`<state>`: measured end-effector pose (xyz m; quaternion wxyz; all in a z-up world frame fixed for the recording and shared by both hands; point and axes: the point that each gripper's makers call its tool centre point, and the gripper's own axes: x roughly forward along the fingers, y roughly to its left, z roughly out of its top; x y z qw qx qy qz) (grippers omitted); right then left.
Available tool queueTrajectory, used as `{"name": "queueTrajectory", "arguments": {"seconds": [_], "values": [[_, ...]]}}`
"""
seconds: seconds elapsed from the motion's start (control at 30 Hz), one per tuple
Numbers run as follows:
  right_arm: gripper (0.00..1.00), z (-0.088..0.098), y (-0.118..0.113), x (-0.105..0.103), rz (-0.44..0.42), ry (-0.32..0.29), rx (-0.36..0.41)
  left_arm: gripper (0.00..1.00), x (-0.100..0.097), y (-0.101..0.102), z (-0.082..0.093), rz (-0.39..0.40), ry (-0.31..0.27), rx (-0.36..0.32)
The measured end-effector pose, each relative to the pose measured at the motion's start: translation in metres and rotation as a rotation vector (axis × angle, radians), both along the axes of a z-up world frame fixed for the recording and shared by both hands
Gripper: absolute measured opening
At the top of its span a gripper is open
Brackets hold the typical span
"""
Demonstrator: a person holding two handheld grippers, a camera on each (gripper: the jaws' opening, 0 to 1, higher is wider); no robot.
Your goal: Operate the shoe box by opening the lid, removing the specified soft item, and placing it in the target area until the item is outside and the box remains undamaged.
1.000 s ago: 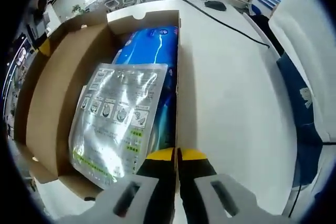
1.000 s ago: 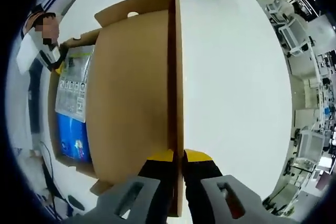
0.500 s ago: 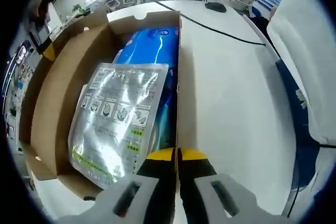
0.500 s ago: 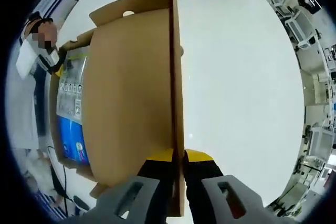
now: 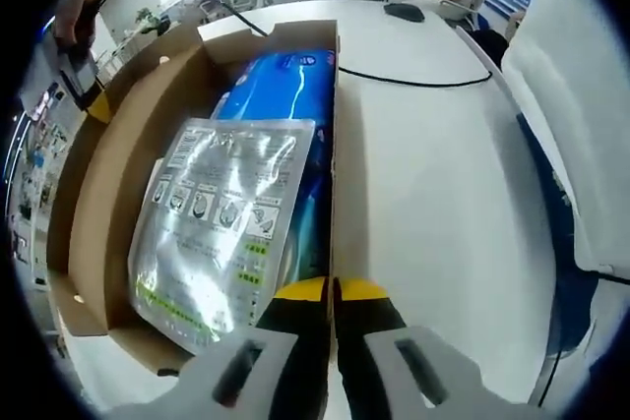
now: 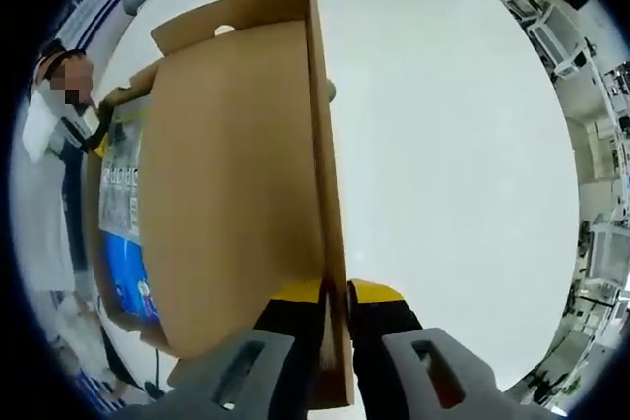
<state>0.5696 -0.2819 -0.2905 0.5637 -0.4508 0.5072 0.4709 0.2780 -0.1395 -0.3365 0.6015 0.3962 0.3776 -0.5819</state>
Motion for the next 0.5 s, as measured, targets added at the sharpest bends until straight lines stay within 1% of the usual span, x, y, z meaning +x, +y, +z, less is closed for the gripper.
{"name": "queueTrajectory", "arguments": {"seconds": [0.2,0.5], "values": [[0.09,-0.006,0.0,-0.005,-0.003,-0.003,-0.002,0.01,0.0,0.0,0.0,0.009,0.007,-0.007],[0.09,-0.009,0.001,-0.013,0.002,0.004,-0.016,0.01,0.0,-0.001,0.0,0.01,0.007,-0.007]]}}
